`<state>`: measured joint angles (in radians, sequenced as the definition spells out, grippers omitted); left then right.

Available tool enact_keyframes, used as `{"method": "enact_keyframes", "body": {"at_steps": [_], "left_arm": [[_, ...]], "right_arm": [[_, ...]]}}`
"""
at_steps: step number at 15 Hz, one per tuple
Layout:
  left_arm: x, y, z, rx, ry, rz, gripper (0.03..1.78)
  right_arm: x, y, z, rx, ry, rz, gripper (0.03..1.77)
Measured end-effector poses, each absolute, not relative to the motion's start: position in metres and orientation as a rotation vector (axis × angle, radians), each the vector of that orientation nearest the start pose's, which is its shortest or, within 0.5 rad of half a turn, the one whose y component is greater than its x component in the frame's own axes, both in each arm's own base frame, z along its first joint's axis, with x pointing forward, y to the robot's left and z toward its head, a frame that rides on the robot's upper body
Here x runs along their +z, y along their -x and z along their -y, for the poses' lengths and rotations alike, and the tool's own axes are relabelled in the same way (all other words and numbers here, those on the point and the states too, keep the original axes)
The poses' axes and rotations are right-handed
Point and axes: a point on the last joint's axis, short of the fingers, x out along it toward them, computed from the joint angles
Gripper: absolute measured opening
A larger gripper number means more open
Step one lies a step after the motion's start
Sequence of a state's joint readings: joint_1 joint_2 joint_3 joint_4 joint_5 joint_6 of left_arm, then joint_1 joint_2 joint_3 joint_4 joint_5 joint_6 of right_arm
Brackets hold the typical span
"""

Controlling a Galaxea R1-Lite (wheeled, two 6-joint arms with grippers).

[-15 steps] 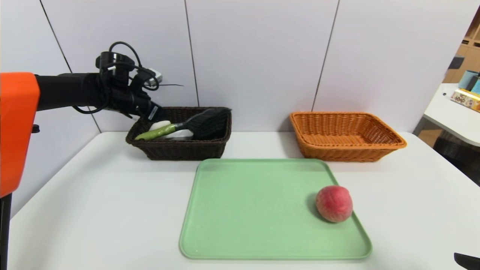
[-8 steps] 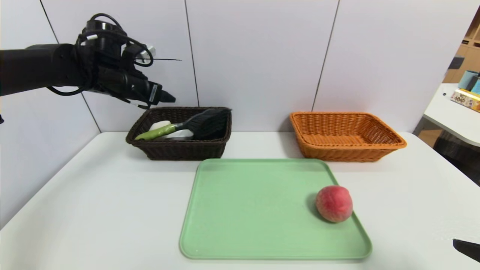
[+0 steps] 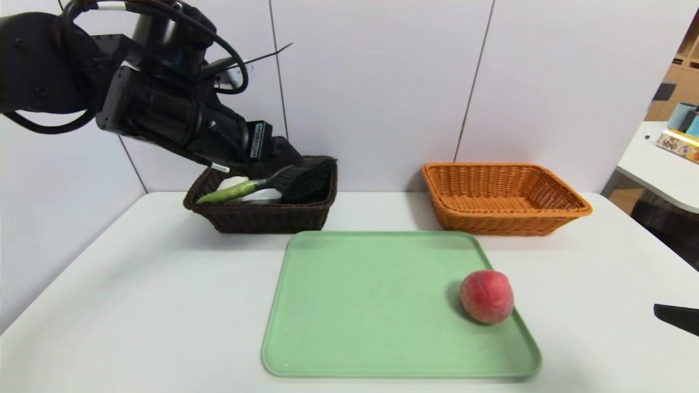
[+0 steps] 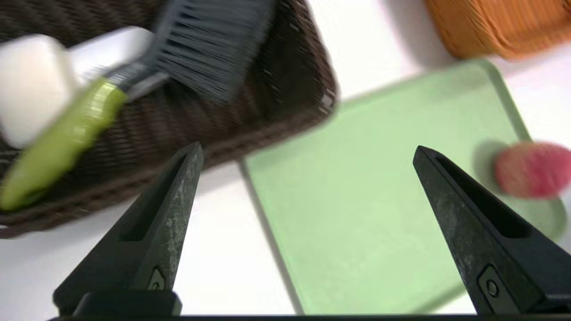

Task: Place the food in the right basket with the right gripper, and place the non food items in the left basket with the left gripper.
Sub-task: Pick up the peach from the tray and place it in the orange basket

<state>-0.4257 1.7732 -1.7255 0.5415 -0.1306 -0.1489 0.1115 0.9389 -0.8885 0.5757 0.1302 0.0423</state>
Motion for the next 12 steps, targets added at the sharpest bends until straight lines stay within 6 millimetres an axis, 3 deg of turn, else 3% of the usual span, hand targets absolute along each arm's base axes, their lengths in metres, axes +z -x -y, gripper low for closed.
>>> {"method": "enact_keyframes", "body": {"at_steps": [7,12], "left_arm": [[0.279,-0.220,0.162,-0.738,-0.175,-0.673,1.69],[0.273,-0.198,0.161,-0.922,-0.287,-0.646,1.69]], "right_arm": [[0.265,-0.128,-0.026,0.327,-0.053,-0.687,1.70],[0.272,-0.167,-0.045,0.378,-0.057,-0.741,1.70]]}}
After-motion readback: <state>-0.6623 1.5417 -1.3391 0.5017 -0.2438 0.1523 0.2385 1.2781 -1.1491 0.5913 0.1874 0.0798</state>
